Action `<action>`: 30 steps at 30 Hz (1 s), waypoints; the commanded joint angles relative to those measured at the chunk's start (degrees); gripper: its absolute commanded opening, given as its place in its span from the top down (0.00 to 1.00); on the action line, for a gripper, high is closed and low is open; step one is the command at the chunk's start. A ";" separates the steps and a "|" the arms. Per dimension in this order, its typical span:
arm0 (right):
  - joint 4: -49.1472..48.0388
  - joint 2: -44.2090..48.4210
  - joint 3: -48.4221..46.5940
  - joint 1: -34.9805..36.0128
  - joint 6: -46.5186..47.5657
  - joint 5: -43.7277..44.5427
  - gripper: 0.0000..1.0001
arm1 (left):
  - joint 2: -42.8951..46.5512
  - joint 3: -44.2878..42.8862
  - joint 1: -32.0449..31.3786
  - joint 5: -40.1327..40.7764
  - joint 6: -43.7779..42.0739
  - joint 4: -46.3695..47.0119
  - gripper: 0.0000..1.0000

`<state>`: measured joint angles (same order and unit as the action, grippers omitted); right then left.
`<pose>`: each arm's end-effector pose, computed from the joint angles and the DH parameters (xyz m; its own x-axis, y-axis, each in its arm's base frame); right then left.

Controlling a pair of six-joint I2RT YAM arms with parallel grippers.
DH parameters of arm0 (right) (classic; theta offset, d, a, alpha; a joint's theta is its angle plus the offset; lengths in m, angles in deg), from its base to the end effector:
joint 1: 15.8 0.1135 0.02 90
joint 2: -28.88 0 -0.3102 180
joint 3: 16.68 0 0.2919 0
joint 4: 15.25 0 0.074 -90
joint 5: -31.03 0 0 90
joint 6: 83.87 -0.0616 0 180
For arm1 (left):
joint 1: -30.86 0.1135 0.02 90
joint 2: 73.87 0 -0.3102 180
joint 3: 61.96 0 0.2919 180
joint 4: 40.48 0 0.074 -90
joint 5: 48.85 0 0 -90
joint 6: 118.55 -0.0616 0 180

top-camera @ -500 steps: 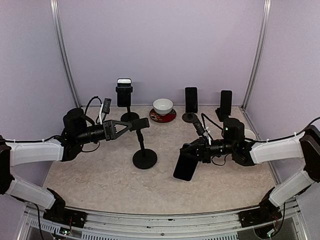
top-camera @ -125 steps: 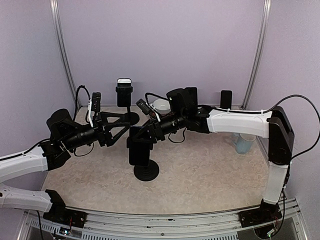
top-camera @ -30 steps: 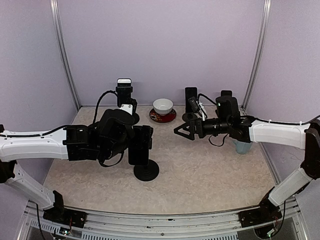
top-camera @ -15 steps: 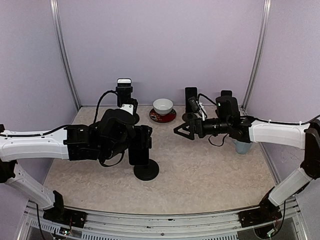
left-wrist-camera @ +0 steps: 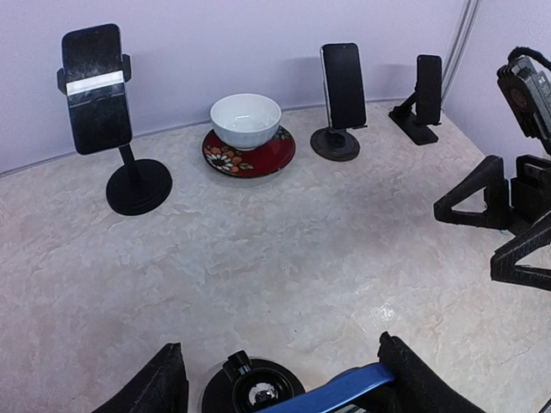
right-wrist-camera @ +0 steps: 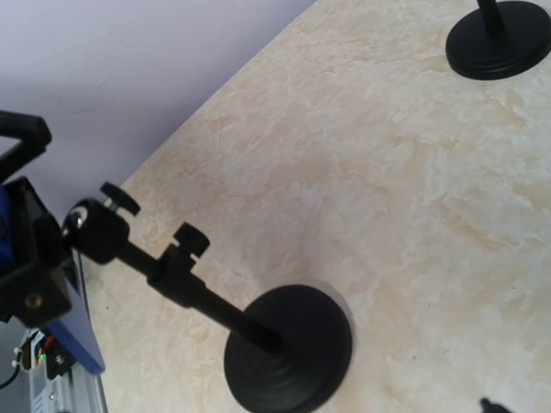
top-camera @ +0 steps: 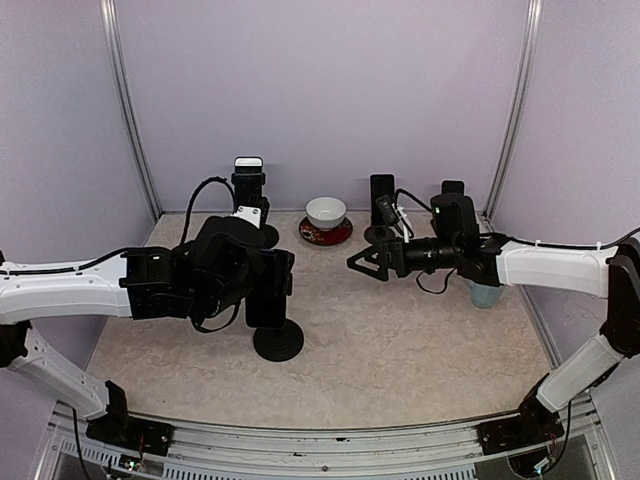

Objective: Place the phone on the phone stand
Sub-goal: Pick up the phone stand with the phone from the center of the board, then place the phone stand with the phone at the corner of the board.

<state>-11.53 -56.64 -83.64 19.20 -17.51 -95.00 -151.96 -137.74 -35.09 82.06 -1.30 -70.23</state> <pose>0.2963 0.2517 0.2829 -0.6493 -0.0588 -0.7583 -0.7088 0.4081 0.5753 0.1794 -0.3030 0.3413 -0.4047 0.0579 -0.9126 0.3134 0.9463 -0.0790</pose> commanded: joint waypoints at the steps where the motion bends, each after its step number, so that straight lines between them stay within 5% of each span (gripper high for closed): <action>1: -1.44 -0.79 0.92 -0.73 -0.22 -0.62 0.00 | 3.81 -2.14 1.60 3.58 -2.68 3.79 0.43; 30: -0.82 -0.96 0.97 -1.67 0.51 -1.31 0.00 | 9.54 -0.06 20.12 -7.08 -12.26 9.28 0.42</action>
<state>-11.86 -56.75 -83.31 18.48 -17.48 -95.42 -146.21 -136.73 -16.95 76.09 -11.16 -68.90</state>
